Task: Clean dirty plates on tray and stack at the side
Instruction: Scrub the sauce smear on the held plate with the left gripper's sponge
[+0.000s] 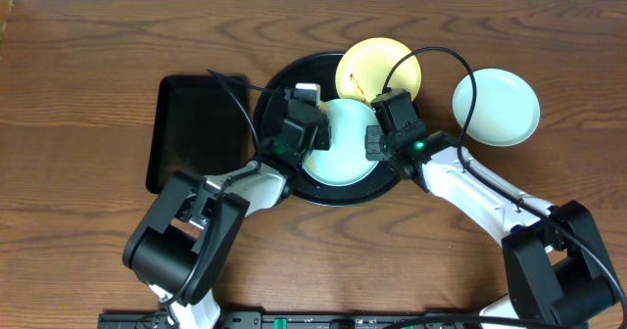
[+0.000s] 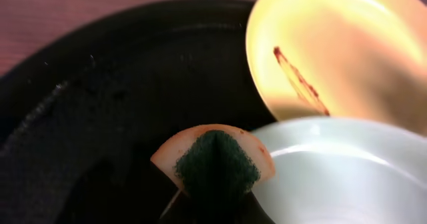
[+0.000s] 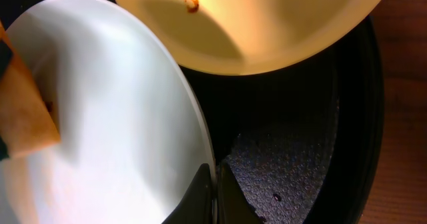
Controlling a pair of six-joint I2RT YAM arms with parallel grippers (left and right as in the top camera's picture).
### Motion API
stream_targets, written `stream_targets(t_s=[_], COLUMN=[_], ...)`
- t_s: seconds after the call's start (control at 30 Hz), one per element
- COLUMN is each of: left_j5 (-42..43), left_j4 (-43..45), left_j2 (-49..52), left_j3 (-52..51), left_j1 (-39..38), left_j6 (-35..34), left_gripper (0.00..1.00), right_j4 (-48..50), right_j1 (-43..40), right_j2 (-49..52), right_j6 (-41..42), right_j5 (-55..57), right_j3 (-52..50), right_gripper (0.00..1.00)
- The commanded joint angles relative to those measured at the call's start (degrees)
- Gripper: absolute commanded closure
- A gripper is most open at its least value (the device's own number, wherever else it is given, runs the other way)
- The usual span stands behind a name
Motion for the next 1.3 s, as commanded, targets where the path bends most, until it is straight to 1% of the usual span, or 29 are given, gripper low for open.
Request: stream_targets(t_s=[0.0,0.23,0.43,0.53,0.67,0.97,1.27], left_j5=[-1.2,-0.8,4.5,5.1,4.9,4.9,4.9], left_j4=[3.0,12.5,10.7,8.1,5.5,10.8,11.1], left_j2=[0.7,0.2,-6.3,-7.3,-5.8,0.1,3.1], left_j3=[-0.3,0.3,1.2,1.2,1.2,1.2,1.2], left_j1=[1.4,2.6,2.6,2.6,2.6,2.6,2.6], left_j6=[0.8,0.7,0.7,0.7,0.7,0.7,0.7], left_gripper=[0.92,0.92,0.92,0.92,0.92,0.92,0.92], right_j4=[0.1,0.1,0.2,0.3,0.3,0.3,0.3], right_j1=[-0.2,-0.2,-0.2,-0.2,-0.2,-0.2,-0.2], right_j2=[0.5,0.5,0.5,0.5,0.5,0.5,0.5], right_j6=[0.8,0.8,0.8,0.8,0.8,0.8,0.8], right_j5=[-0.4,-0.4,-0.4,-0.4,-0.4,-0.4,-0.4], right_j3=[1.1,1.1,1.1,1.1,1.1,1.1,1.1], right_gripper=[0.99,0.99,0.99,0.99,0.99,0.99,0.99])
